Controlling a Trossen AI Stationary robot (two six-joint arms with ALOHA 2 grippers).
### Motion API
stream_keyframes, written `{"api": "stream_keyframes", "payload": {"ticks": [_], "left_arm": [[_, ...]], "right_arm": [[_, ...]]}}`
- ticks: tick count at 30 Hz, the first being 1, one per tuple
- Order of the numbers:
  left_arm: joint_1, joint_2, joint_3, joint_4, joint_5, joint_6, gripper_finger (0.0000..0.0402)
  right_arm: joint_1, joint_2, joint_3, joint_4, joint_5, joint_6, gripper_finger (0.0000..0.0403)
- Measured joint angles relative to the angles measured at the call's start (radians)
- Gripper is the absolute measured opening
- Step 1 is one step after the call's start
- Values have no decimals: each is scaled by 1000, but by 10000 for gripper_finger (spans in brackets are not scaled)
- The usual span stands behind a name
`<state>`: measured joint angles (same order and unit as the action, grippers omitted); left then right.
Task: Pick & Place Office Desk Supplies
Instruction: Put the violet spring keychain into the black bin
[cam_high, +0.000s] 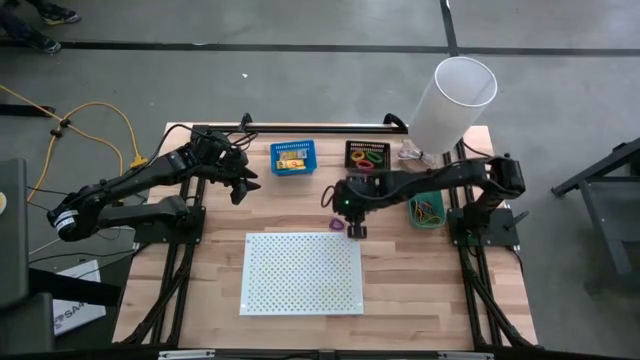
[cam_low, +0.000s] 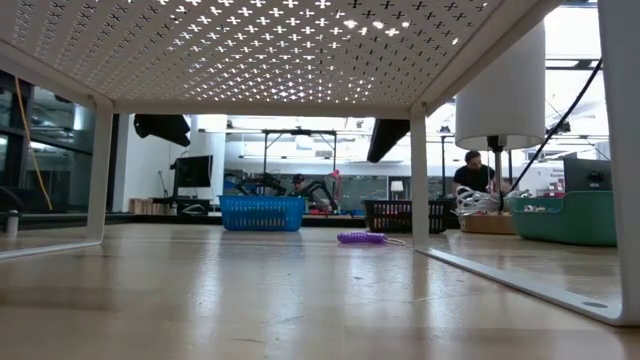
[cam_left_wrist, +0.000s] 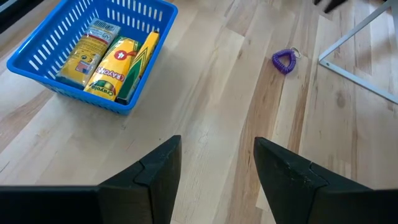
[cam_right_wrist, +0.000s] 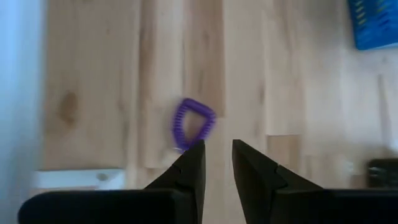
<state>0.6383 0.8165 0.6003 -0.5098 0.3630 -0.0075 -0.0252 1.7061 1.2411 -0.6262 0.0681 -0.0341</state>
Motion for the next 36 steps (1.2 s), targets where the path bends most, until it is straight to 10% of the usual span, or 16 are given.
{"api": "stream_keyframes", "payload": {"ticks": [17, 36], "left_arm": [[0, 0, 0, 0, 0, 0, 195], [0, 0, 0, 0, 0, 0, 195]], "right_arm": [[-1, 0, 0, 5, -51, 134, 68], [-34, 1, 0, 0, -284, -846, 68]]}}
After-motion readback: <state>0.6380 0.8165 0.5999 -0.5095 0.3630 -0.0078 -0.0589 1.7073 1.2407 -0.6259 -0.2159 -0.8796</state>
